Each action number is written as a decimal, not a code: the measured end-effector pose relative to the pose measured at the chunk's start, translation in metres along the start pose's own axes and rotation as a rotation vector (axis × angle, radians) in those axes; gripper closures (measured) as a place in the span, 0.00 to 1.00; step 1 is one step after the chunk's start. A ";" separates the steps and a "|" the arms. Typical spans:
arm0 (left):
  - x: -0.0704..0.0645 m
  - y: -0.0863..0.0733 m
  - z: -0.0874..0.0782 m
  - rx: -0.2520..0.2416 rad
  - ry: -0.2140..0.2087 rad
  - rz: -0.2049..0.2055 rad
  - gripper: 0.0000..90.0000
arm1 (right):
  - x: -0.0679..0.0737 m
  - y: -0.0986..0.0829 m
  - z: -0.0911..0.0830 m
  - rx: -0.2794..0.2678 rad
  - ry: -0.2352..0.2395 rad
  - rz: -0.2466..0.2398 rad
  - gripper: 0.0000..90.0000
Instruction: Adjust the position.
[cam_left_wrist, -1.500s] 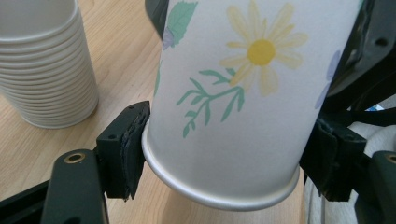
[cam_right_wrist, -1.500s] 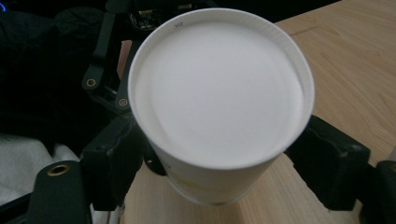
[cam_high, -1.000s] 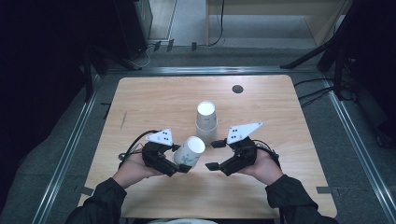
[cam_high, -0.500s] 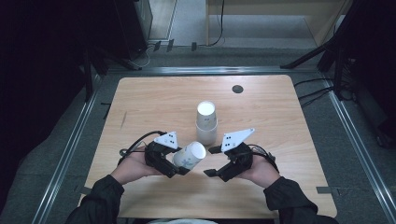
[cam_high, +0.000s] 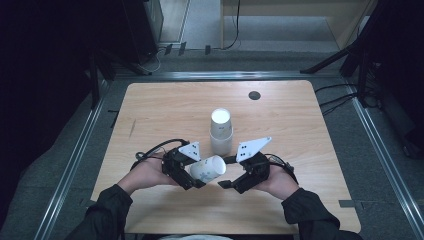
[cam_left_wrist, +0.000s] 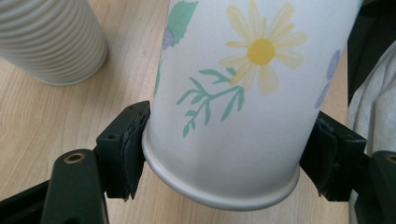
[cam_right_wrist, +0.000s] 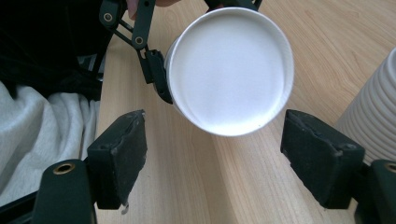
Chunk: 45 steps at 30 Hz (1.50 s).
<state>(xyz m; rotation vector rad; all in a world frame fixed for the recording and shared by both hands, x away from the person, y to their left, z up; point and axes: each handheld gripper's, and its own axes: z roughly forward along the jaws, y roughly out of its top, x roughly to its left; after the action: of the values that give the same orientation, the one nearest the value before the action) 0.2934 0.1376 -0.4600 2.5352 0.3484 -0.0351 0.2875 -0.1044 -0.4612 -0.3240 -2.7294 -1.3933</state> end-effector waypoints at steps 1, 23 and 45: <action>0.000 0.005 0.000 0.024 -0.007 0.015 0.27 | -0.001 0.000 0.001 0.003 0.000 -0.005 0.25; -0.005 0.027 0.016 0.223 -0.012 0.102 0.27 | -0.002 -0.002 0.002 0.025 -0.003 -0.013 0.26; -0.012 0.024 0.017 0.137 -0.005 0.087 0.13 | 0.001 -0.001 0.009 0.087 0.010 -0.050 0.38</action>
<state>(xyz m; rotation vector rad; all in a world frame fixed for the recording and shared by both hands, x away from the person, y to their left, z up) 0.2889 0.1067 -0.4598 2.6832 0.2409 -0.0324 0.2863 -0.0975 -0.4671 -0.2445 -2.7983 -1.2788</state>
